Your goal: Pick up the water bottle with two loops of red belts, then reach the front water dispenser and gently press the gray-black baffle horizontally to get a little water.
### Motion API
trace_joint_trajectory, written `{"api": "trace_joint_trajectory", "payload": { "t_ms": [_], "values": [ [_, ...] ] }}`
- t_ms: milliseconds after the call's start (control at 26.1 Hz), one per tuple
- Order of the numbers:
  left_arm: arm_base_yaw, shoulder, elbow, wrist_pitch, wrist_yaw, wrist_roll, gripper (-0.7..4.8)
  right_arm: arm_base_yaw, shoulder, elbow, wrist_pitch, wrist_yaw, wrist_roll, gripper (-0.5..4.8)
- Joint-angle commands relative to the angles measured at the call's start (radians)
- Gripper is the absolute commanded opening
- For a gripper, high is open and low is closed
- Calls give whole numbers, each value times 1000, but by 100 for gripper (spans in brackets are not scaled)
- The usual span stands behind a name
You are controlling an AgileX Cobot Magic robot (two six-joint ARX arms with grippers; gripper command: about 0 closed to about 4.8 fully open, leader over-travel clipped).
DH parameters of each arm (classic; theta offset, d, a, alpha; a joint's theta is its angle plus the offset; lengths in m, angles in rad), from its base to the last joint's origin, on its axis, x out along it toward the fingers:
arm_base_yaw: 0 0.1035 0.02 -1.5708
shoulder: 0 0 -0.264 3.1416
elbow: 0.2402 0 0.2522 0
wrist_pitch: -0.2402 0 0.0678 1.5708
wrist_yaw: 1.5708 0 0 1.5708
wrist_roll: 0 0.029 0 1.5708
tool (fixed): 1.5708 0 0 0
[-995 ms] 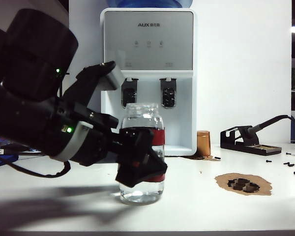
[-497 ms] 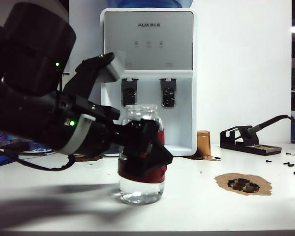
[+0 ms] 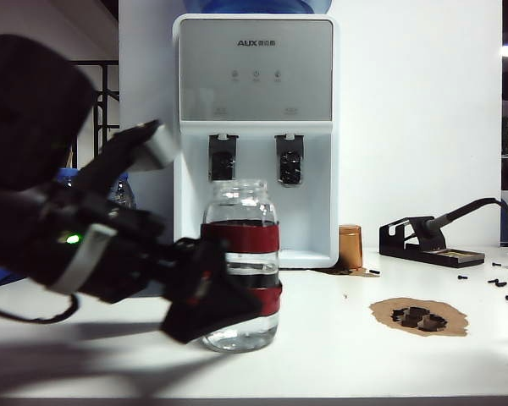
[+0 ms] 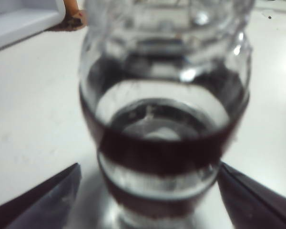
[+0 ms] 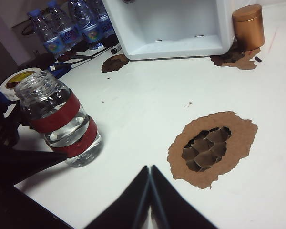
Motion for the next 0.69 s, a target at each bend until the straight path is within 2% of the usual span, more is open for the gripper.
{"api": "trace_joint_trajectory", "payload": {
  "t_ms": [38, 230, 306, 344, 383, 421, 459, 612, 689],
  "values": [
    [29, -7, -43, 53, 56, 28, 479, 4, 3, -5, 9, -6, 6, -2],
    [74, -7, -119, 153, 68, 91, 479, 4, 3, -5, 9, -5, 6, -2],
    [104, -8, -147, 211, 55, 117, 479, 3, 3, -5, 9, -3, 6, -2],
    [149, -11, -170, 277, 9, 127, 475, 3, 3, -5, 9, 1, 6, -2],
    [198, -13, -178, 354, -79, 132, 306, 3, 3, -5, 10, 7, 6, -2],
    [258, -13, -177, 457, -176, 159, 99, 3, 3, -5, 10, 22, 6, -2],
    [309, -41, -153, 457, -241, 204, 51, 3, 3, -5, 9, 41, 6, -2],
    [441, -110, -90, 456, -410, 260, 42, 3, 3, -5, 9, 48, 6, -2],
    [514, -151, -64, 456, -445, 261, -8, 3, 3, -5, 9, 47, 6, -2]
  ]
}}
